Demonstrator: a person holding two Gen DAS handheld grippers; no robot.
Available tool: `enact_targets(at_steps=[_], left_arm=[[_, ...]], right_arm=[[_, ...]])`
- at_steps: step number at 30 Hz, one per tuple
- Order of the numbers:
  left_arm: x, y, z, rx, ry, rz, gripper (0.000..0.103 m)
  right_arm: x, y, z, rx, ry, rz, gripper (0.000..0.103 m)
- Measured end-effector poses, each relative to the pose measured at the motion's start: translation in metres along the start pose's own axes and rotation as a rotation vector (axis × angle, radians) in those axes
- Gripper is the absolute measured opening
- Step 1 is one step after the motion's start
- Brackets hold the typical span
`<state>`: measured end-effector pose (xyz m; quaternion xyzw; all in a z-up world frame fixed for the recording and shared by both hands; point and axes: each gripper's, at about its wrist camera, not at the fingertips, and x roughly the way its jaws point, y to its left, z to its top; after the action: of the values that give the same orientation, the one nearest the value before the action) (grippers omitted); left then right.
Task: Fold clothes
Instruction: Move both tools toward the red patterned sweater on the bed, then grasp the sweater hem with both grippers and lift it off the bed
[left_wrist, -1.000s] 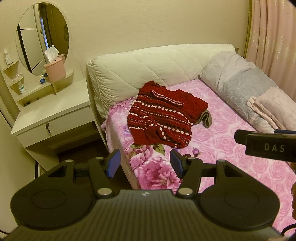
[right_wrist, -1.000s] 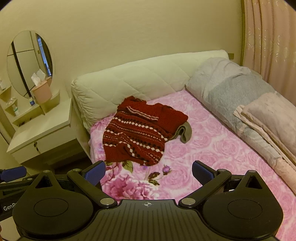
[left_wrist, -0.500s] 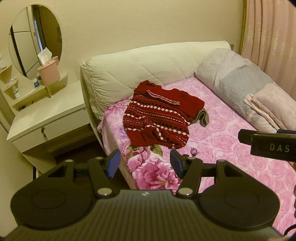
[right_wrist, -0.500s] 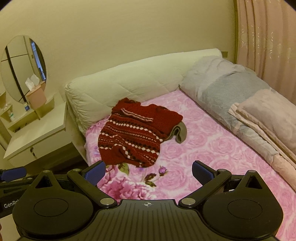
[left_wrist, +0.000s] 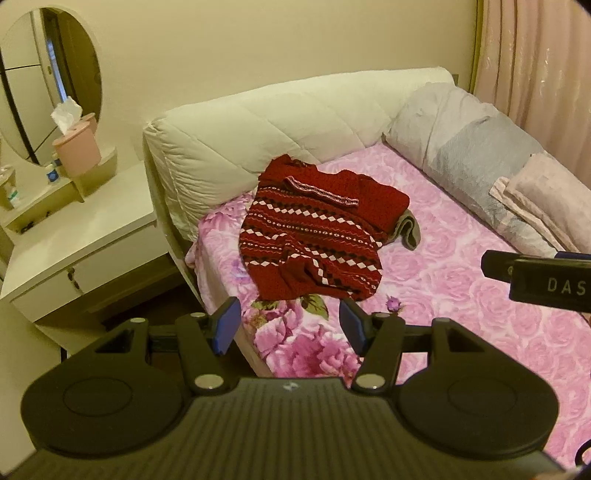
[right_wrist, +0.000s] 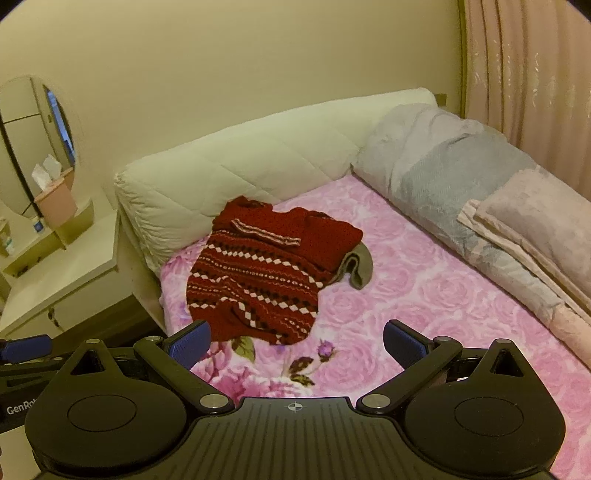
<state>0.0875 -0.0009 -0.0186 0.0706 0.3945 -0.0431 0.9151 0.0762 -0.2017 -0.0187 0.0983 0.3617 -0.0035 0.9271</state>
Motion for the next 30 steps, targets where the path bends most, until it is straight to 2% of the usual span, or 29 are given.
enact_targets(at_steps=[7, 11, 22, 30], left_arm=[[0.055, 0.015, 0.032, 0.024, 0.05, -0.036, 0.055], [0.09, 0.02, 0.052, 0.066, 0.092, -0.085, 0.055], [0.189, 0.054, 0.099, 0.075, 0.184, -0.148, 0.055], [0.274, 0.075, 0.143, 0.125, 0.184, -0.207, 0.054]], right_arm=[[0.051, 0.009, 0.023, 0.017, 0.044, -0.03, 0.102], [0.081, 0.012, 0.035, 0.034, 0.077, -0.045, 0.102], [0.176, 0.009, 0.066, 0.154, 0.174, -0.073, 0.102], [0.249, 0.003, 0.087, 0.191, 0.237, -0.126, 0.102]])
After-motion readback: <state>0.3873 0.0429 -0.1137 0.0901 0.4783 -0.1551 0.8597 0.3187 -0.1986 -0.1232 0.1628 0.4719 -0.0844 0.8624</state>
